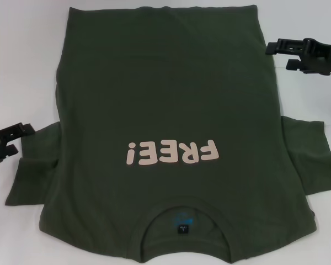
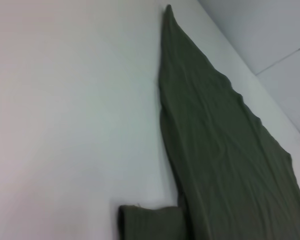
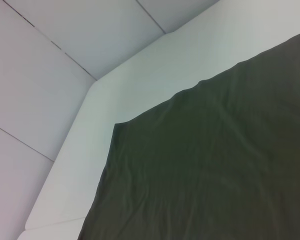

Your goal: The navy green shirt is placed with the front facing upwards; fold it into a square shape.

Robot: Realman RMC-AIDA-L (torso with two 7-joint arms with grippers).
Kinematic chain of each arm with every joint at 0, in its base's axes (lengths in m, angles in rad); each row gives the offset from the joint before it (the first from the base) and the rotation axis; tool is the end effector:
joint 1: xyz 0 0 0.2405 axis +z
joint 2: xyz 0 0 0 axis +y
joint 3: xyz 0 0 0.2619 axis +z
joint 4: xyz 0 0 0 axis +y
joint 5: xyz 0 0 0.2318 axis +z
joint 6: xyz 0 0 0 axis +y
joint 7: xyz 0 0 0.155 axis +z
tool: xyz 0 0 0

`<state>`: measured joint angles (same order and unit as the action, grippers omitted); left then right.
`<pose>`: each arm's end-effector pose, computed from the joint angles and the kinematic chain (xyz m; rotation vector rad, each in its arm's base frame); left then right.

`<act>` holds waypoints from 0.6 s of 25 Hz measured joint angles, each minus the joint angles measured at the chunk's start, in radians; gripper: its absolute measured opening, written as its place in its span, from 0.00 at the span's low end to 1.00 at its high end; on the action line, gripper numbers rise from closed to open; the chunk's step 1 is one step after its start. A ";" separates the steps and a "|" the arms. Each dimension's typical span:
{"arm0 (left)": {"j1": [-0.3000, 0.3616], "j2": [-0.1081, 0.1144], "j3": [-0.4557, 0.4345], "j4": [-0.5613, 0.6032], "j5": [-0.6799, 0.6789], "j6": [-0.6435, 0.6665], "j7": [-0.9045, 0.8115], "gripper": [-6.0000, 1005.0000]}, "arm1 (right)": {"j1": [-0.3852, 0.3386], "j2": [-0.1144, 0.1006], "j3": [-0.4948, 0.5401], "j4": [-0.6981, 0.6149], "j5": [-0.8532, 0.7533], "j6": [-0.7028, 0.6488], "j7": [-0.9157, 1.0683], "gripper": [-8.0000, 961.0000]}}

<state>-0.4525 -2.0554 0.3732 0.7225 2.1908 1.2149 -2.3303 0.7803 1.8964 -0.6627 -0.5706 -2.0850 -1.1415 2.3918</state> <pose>-0.3863 0.3611 0.0580 -1.6428 -1.8364 -0.7715 0.2585 0.4800 0.0694 -2.0303 1.6017 0.7067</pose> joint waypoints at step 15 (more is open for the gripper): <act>0.024 -0.011 0.022 0.000 0.012 0.001 0.027 0.84 | 0.001 -0.001 0.005 -0.002 0.002 0.000 0.007 0.98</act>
<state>-0.4285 -2.0661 0.3948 0.7222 2.2029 1.2158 -2.3033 0.7815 1.8955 -0.6574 -0.5726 -2.0831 -1.1417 2.3992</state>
